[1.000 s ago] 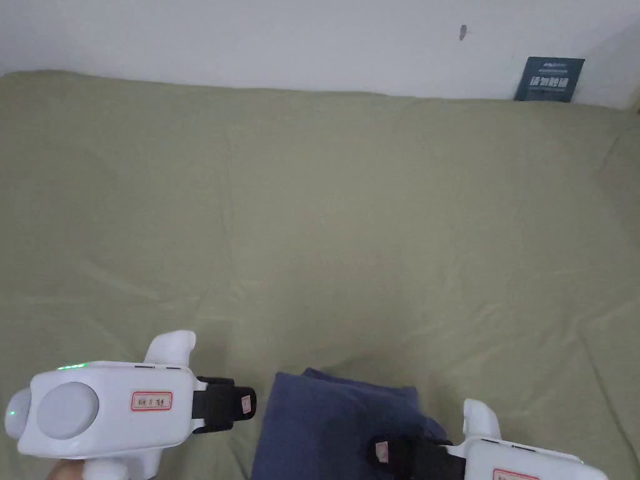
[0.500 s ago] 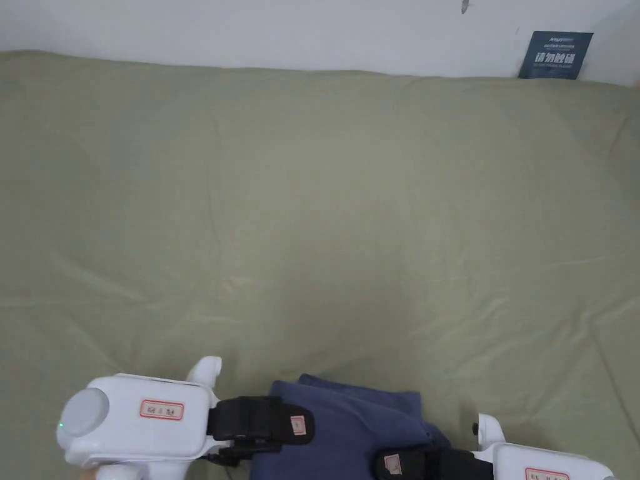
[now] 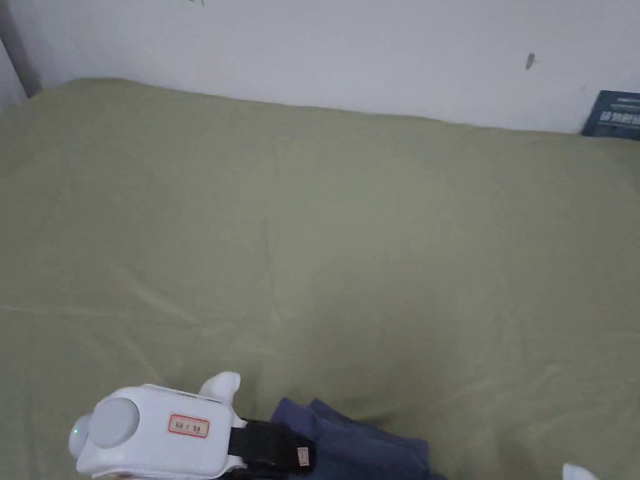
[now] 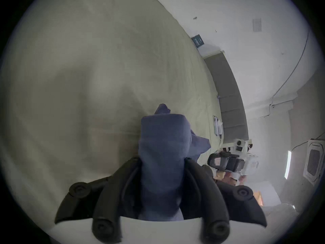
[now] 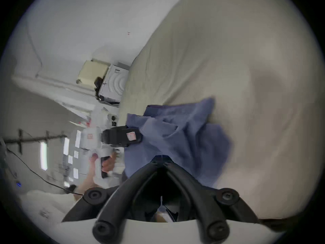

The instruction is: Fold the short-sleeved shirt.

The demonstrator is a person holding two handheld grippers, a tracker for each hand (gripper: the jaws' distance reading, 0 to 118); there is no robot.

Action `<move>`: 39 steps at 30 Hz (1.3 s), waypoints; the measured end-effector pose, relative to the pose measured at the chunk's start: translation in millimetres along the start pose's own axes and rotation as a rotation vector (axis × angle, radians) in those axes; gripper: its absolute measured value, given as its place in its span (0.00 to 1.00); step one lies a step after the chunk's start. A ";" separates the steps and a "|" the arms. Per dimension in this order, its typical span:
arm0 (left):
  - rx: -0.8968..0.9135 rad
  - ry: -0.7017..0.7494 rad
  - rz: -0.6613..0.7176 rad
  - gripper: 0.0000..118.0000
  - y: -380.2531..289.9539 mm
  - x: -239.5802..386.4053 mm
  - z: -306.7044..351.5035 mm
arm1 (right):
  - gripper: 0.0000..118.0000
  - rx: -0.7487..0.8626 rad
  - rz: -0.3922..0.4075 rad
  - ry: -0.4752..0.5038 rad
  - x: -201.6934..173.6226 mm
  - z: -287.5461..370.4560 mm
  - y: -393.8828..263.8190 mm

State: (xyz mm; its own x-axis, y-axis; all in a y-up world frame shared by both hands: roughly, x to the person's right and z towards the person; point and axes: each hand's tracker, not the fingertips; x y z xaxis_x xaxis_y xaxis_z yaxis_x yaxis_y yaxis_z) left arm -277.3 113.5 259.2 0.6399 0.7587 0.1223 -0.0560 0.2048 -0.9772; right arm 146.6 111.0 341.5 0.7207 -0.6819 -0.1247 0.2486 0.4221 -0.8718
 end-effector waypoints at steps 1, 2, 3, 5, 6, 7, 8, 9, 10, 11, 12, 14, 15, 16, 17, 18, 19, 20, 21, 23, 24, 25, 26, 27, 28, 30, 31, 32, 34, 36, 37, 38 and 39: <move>0.038 0.023 0.016 0.28 5.0 -8.1 17.1 | 0.00 0.019 0.035 -0.036 -6.5 3.2 -0.3; 0.055 0.043 0.022 0.28 9.2 -16.9 37.4 | 0.00 0.023 0.044 -0.027 -8.4 4.9 -0.1; 0.082 0.064 0.026 0.28 13.4 -27.2 60.1 | 0.00 0.031 0.045 -0.014 -11.3 6.7 -1.0; 0.139 0.134 0.045 0.28 24.0 -48.3 105.7 | 0.00 0.048 0.012 0.016 -12.8 7.0 -2.3; 0.175 0.169 0.068 0.28 30.3 -60.9 130.1 | 0.00 0.061 -0.004 0.027 -11.1 6.2 -1.8; 0.191 0.189 0.088 0.28 37.0 -73.3 152.1 | 0.00 0.066 -0.012 0.033 -11.0 5.3 -1.8; 0.209 0.221 0.093 0.28 44.9 -87.0 175.0 | 0.00 0.070 -0.022 0.038 -11.1 3.8 -1.8; 0.219 0.256 0.086 0.28 52.2 -91.8 193.6 | 0.00 0.075 -0.035 0.043 -11.0 1.5 -1.4; 0.225 0.288 0.072 0.28 60.8 -101.6 210.1 | 0.00 0.081 -0.047 0.046 -8.7 -0.2 -0.3; 0.217 0.320 0.072 0.28 72.3 -112.1 225.8 | 0.00 0.088 -0.059 0.044 -8.1 -2.0 0.4; 0.204 0.352 0.076 0.28 83.9 -121.6 239.3 | 0.00 0.096 -0.069 0.044 -7.7 -3.5 1.1; 0.179 0.405 0.081 0.28 104.7 -131.4 254.8 | 0.00 0.111 -0.091 0.047 -8.7 -5.3 2.8; 0.168 0.430 0.089 0.28 114.6 -137.4 261.3 | 0.00 0.117 -0.100 0.052 -8.0 -6.0 3.4; 0.140 0.444 0.114 0.28 124.5 -142.9 265.2 | 0.00 0.121 -0.113 0.059 -6.8 -6.8 4.2; 0.129 0.476 0.140 0.28 134.5 -148.2 267.3 | 0.00 0.125 -0.123 0.065 -5.8 -7.4 4.6; 0.132 0.484 0.136 0.28 140.6 -152.0 268.3 | 0.00 0.131 -0.129 0.073 -4.8 -7.0 4.6; 0.134 0.495 0.131 0.28 143.5 -154.1 270.0 | 0.00 0.135 -0.136 0.074 -3.9 -7.0 4.7; 0.142 0.493 0.139 0.28 146.8 -157.5 272.0 | 0.00 0.136 -0.148 0.070 -2.5 -6.9 5.3; 0.140 0.492 0.151 0.28 149.7 -163.1 274.8 | 0.00 0.137 -0.149 0.063 -1.5 -6.6 5.7; 0.139 0.496 0.156 0.28 149.3 -166.7 276.3 | 0.00 0.133 -0.148 0.051 0.9 -5.8 8.0; 0.136 0.488 0.162 0.28 148.7 -167.9 276.8 | 0.00 0.130 -0.149 0.046 3.1 -5.6 9.4; 0.138 0.488 0.163 0.28 146.6 -169.7 277.4 | 0.00 0.131 -0.150 0.044 5.1 -5.1 10.6; 0.138 0.482 0.152 0.32 143.7 -169.5 277.8 | 0.00 0.131 -0.151 0.041 4.7 -4.7 12.2; 0.150 0.494 0.148 0.57 142.3 -168.1 276.2 | 0.00 0.131 -0.151 0.040 5.4 -4.0 13.5; 0.178 0.543 0.154 0.83 142.5 -166.0 273.6 | 0.00 0.136 -0.148 0.043 5.9 -2.9 14.5; 0.224 0.602 0.159 0.99 139.7 -162.6 273.1 | 0.00 0.142 -0.142 0.062 4.4 0.8 16.8; 0.258 0.583 0.150 0.99 137.3 -157.9 275.8 | 0.00 0.148 -0.135 0.066 2.9 3.0 17.3; 0.264 0.568 0.160 0.99 134.1 -151.6 276.9 | 0.00 0.153 -0.132 0.072 1.8 5.4 17.7; 0.274 0.556 0.154 0.99 128.8 -145.3 280.9 | 0.00 0.163 -0.116 0.087 0.5 12.7 18.1; 0.278 0.578 0.128 0.99 119.8 -128.8 275.7 | 0.00 0.173 -0.097 0.095 -1.4 21.7 17.8; 0.283 0.584 0.113 0.98 115.0 -120.8 273.4 | 0.00 0.176 -0.087 0.101 -2.3 26.0 17.6; 0.291 0.580 0.096 0.97 110.2 -110.4 269.0 | 0.00 0.184 -0.077 0.102 -2.2 31.9 17.1; 0.298 0.578 0.077 0.94 104.6 -97.8 263.1 | 0.00 0.193 -0.069 0.099 -3.0 37.4 16.8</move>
State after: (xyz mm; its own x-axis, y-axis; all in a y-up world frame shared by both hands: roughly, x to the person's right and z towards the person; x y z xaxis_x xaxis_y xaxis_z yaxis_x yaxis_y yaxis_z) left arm -547.4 223.3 190.7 0.9298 0.3403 -0.1401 -0.2748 0.3889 -0.8793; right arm 172.8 142.5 344.9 0.6331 -0.7643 -0.1224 0.4210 0.4727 -0.7742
